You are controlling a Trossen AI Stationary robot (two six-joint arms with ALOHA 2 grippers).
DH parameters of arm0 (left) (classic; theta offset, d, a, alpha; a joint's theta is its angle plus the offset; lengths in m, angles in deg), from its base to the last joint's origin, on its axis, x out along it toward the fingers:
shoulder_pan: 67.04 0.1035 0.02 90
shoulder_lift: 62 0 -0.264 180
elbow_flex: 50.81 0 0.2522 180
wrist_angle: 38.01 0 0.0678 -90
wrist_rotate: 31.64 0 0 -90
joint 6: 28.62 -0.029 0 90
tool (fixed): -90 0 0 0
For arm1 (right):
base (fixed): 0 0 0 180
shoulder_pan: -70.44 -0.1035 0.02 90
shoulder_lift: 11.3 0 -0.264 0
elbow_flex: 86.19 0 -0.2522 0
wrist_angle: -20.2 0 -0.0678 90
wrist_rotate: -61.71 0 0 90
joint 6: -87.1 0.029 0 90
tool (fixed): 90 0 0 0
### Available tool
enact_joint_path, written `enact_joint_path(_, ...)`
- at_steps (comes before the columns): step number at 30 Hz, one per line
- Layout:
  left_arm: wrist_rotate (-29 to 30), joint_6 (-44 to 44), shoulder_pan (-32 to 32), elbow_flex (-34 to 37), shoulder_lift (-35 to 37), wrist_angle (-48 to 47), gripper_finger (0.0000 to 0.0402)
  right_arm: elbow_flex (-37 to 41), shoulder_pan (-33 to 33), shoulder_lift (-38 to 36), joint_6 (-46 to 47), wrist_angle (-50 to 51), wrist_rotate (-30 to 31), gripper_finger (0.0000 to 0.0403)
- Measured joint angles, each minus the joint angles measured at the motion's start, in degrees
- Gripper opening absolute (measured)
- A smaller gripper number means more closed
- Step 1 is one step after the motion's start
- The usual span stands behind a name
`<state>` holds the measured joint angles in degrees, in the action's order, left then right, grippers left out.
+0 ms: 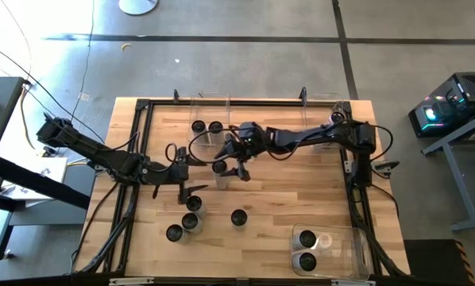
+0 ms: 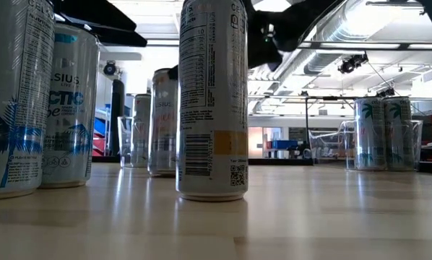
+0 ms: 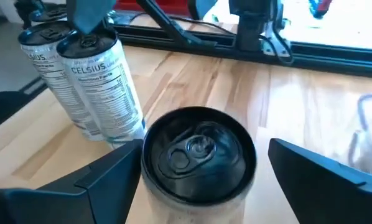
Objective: Sort soda cans
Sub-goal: Put the white/yellow soda can into the top left transparent bin
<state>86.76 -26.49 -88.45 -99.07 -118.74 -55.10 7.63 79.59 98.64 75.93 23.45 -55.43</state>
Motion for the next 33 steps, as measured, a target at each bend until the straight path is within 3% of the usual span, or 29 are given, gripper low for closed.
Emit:
enact_joint_path(7,0.0,-1.8,0.0,0.0,-0.3,0.4,0.0324,0.0,-0.2,-5.6,-0.8,9.2,1.7,0.0342)
enact_joint_path(19,0.5,-0.8,0.6,0.0,-1.6,4.1,0.0324,1.9,-6.4,-18.9,-0.5,28.0,18.6,0.0342)
enact_joint_path(24,3.8,3.2,3.8,-0.1,-4.4,8.5,0.0324,9.1,-11.0,-26.6,5.7,27.8,25.8,0.0342)
enact_joint_path(30,-1.9,1.6,7.2,0.0,-8.3,11.8,0.0324,19.1,-17.0,-35.2,16.3,21.4,41.5,0.0342)
enact_joint_path(33,-2.6,-0.5,8.1,0.0,-10.3,11.8,0.0324,24.2,-19.7,-37.2,19.8,16.2,46.4,0.0342)
